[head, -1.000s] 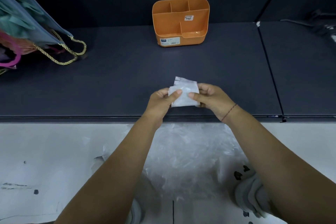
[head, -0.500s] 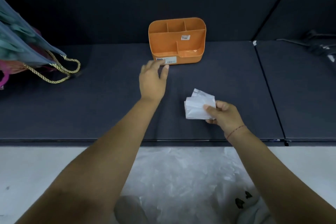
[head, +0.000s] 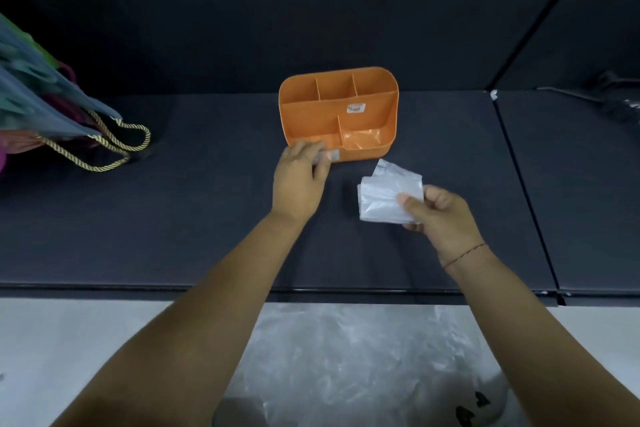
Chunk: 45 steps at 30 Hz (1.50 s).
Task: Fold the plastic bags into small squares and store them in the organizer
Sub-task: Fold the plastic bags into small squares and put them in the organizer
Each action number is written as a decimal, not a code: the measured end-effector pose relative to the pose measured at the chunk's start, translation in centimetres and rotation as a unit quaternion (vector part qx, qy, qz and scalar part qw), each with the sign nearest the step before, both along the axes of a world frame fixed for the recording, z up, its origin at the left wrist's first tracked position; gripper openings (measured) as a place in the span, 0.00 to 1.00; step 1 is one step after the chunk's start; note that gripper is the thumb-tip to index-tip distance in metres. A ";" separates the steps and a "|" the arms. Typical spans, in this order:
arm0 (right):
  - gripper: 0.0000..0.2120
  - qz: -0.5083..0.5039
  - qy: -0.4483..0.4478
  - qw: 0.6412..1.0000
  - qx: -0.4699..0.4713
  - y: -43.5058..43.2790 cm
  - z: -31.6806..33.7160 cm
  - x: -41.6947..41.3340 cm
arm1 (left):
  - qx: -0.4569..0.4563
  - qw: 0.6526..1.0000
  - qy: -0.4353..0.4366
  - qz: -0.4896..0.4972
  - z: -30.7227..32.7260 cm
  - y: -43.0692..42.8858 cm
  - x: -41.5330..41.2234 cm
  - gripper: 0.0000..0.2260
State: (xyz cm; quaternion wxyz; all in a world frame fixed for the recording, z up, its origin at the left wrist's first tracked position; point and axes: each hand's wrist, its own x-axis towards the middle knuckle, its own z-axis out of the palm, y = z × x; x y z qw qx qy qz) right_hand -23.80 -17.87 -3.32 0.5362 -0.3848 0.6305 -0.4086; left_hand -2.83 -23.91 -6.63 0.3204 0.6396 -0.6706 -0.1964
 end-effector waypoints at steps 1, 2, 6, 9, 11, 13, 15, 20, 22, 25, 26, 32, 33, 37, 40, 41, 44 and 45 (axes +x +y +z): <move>0.06 0.003 0.011 1.000 -0.017 -0.4 0.7 0.0 | -0.003 1.000 -0.003 -0.007 0.0 1.4 0.1 0.15; 0.07 0.008 0.021 0.999 -0.036 -0.8 1.6 0.0 | -0.007 1.000 -0.007 -0.013 0.0 2.8 0.1 0.16; 0.07 0.045 0.088 0.988 -0.123 -3.5 5.2 0.5 | -0.008 1.000 -0.021 -0.016 0.1 7.8 0.0 0.21; 0.04 0.086 0.139 0.972 -0.166 -6.1 7.0 1.4 | -0.024 0.998 -0.050 0.032 0.3 9.6 0.1 0.23; 0.05 0.123 0.164 0.961 -0.188 -7.4 7.6 2.2 | -0.022 0.995 -0.053 0.085 0.7 9.6 0.2 0.26; 0.04 0.161 0.205 0.943 -0.205 -8.5 7.8 3.0 | -0.006 0.995 -0.030 0.095 1.0 8.9 0.3 0.32; 0.04 0.195 0.248 0.924 -0.213 -9.6 7.5 3.6 | 0.004 0.997 -0.032 0.071 1.0 7.9 0.4 0.36; 0.08 0.216 0.357 0.883 -0.216 -11.1 6.0 3.8 | 0.011 0.996 -0.082 0.044 0.3 6.3 0.7 0.42; 0.09 0.225 0.399 0.861 -0.222 -11.6 6.0 3.6 | 0.014 0.995 -0.092 0.042 0.1 5.9 0.9 0.43; 0.09 0.261 0.457 0.817 -0.235 -12.4 6.5 4.0 | 0.011 0.995 -0.093 0.036 -0.1 5.6 0.9 0.44; 0.10 0.278 0.482 0.796 -0.237 -12.7 6.6 4.3 | 0.010 0.995 -0.093 0.035 -0.2 5.5 0.9 0.44; 0.11 0.348 0.637 0.648 -0.230 -14.4 6.2 7.1 | 0.006 0.995 -0.097 0.033 -0.4 5.3 0.8 0.43; 0.11 0.357 0.651 0.627 -0.234 -14.4 6.0 7.5 | 0.005 0.995 -0.097 0.033 -0.4 5.2 0.9 0.43; 0.14 0.369 0.673 0.590 -0.252 -13.8 5.3 7.8 | 0.000 0.994 -0.101 0.031 -0.4 5.2 0.9 0.43; 0.11 0.334 0.630 0.648 -0.269 -13.6 5.3 6.9 | 0.001 0.994 -0.109 0.029 -0.3 5.1 1.0 0.42; 0.11 0.323 0.610 0.671 -0.272 -13.6 5.4 6.5 | 0.000 0.993 -0.117 0.028 -0.3 5.1 1.0 0.41; 0.08 0.296 0.576 0.710 -0.277 -13.8 5.8 5.7 | -0.023 0.984 -0.175 0.017 -0.6 5.3 1.0 0.35; 0.07 0.292 0.576 0.712 -0.276 -13.9 5.8 5.6 | -0.036 0.979 -0.202 0.005 -0.8 5.5 0.9 0.33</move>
